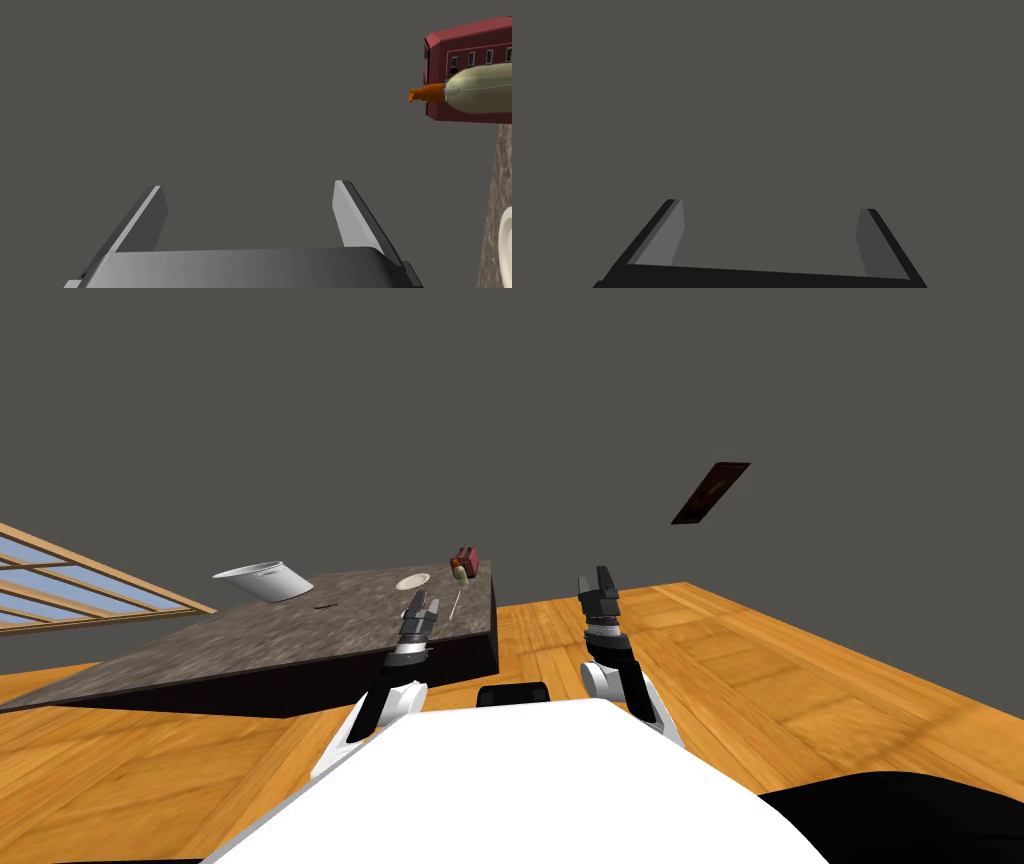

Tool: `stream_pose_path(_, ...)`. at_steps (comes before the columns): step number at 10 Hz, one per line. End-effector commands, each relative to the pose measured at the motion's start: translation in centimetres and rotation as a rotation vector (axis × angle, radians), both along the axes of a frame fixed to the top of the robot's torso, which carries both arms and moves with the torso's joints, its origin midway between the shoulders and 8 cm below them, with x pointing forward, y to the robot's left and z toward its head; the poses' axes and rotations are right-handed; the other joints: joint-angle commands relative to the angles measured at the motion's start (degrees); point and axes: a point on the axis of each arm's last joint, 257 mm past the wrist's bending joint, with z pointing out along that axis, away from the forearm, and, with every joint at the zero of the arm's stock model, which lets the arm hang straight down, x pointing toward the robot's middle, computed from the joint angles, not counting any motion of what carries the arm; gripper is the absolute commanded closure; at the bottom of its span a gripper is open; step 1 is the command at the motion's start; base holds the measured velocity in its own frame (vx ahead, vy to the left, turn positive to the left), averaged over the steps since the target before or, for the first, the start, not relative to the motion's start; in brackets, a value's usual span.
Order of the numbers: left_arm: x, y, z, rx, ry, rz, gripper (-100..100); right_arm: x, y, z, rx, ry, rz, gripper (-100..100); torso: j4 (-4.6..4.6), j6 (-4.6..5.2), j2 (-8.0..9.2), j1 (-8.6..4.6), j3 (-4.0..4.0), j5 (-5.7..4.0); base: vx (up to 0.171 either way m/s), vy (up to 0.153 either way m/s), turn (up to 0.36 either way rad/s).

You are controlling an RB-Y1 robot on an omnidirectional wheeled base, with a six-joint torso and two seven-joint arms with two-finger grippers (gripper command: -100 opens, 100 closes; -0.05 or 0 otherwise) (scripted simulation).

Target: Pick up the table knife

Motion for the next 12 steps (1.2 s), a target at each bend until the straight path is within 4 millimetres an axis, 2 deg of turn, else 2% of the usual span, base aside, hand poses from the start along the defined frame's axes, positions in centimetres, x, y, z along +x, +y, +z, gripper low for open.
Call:
stream_pose_path(1,0.1,-0.1,-0.3,0.021,0.011,-0.013,-100,0.0,0.0,0.0,0.000,0.000,0.000,0,0.00,0.00,0.00,0.00,0.00,0.00,-0.035,-0.023,-0.008)
stream_pose_path(12,1.3,0.5,-4.7,0.231,0.139,-0.127,-100,0.0,0.0,0.0,0.000,0.000,0.000,0,0.01,-0.01,0.03,-0.03,0.02,-0.01,-0.055,-0.033,-0.014)
